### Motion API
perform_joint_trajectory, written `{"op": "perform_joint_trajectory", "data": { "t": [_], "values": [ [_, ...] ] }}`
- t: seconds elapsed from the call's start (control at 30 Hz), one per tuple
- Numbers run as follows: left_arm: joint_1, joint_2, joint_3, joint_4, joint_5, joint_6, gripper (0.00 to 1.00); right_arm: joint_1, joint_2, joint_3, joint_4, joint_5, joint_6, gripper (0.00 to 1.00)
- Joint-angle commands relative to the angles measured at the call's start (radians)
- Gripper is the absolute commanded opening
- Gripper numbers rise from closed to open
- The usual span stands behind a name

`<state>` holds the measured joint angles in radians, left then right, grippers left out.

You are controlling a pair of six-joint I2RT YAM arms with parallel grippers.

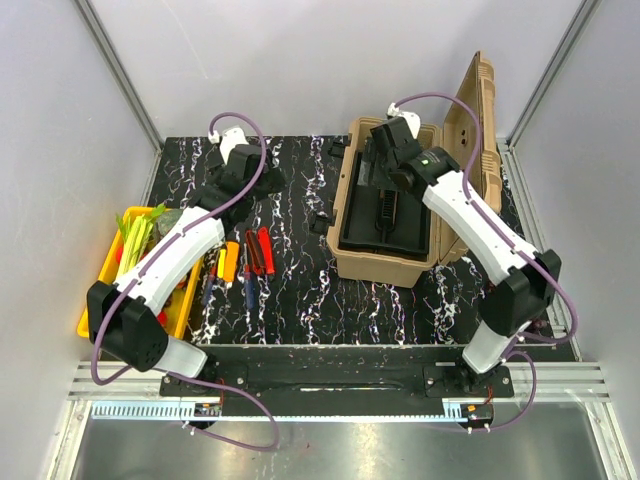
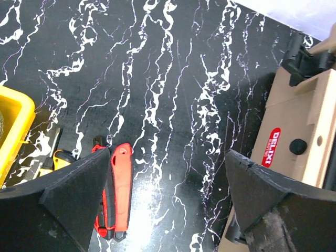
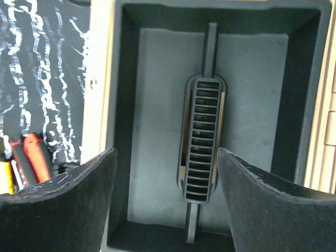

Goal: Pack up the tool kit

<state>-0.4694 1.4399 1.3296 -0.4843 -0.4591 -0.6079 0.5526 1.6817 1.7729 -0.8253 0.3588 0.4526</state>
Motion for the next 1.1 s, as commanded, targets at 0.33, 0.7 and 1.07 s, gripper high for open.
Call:
{"op": "perform_joint_trajectory", "data": {
  "t": [0.33, 0.7, 1.07],
  "values": [
    [0.069, -0.035, -0.056, 0.019, 0.105, -0.029, 0.95, 0.000, 0.104, -0.076, -0.046, 0.064, 0.164, 0.63],
    [0.094, -0.019, -0.063, 0.018, 0.138, -0.033, 0.95, 0.000, 0.082, -0.116, -0.060, 0.146, 0.156, 0.63],
    [0.100, 0.008, -0.046, 0.019, 0.149, -0.044, 0.95, 0.021, -0.045, -0.155, 0.074, 0.227, 0.064, 0.67]
  ]
}}
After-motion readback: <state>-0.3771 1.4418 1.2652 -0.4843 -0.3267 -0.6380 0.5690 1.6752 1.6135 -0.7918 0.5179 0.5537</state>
